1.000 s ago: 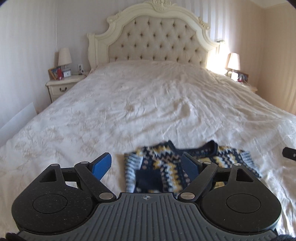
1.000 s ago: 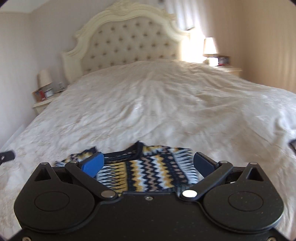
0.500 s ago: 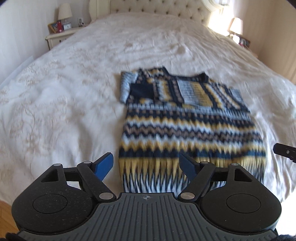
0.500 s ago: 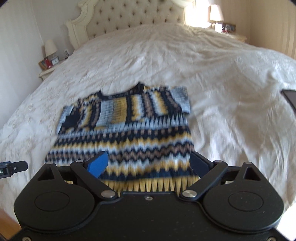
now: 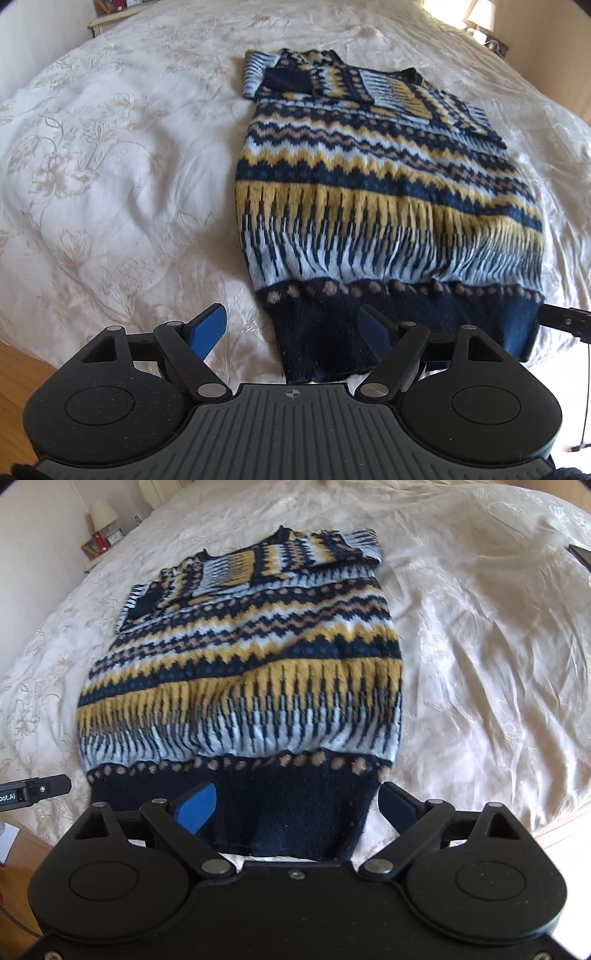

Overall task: Fold small clothes
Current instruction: 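Move both open grippers to the navy ribbed hem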

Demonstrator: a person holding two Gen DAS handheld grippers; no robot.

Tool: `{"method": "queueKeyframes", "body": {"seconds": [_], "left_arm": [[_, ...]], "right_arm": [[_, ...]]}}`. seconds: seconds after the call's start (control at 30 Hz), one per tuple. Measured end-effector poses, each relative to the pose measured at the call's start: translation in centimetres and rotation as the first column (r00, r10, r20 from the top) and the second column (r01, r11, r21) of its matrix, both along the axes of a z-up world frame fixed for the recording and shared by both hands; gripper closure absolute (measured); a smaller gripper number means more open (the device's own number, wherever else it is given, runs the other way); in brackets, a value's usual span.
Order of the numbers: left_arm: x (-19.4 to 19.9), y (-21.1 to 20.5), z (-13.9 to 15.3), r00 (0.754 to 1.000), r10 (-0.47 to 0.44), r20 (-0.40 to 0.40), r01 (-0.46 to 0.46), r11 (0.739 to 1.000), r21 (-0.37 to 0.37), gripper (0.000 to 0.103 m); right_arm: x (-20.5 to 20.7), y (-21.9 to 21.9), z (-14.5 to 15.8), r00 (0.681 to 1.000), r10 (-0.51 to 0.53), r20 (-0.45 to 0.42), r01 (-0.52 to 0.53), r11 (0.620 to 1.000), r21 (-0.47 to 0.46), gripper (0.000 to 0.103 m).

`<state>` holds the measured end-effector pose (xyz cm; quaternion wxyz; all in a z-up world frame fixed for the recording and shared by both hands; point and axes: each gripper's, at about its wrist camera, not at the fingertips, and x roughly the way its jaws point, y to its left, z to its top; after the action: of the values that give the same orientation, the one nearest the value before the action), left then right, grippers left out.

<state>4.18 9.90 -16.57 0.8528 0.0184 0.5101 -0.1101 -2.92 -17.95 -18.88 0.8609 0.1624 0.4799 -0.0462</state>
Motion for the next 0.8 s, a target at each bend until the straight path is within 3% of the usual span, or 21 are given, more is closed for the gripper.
{"method": "queueKeyframes", "body": {"seconds": [0.53,0.8], "left_arm": [[2.8,-1.0,-4.4,0.995,-0.002,-0.101,0.004,1.000,0.024,0.026],[3.8,-0.9,-5.6,0.988,0.016,-0.156,-0.017,1.000,-0.002,0.026]], "right_arm": [[2.1,-1.9,-2.8,0.996,0.002,-0.089,0.001,1.000,0.031,0.009],[2.8,-3.3,-4.4,0.991,-0.014,-0.131,0.027,0.994,0.103,0.017]]}}
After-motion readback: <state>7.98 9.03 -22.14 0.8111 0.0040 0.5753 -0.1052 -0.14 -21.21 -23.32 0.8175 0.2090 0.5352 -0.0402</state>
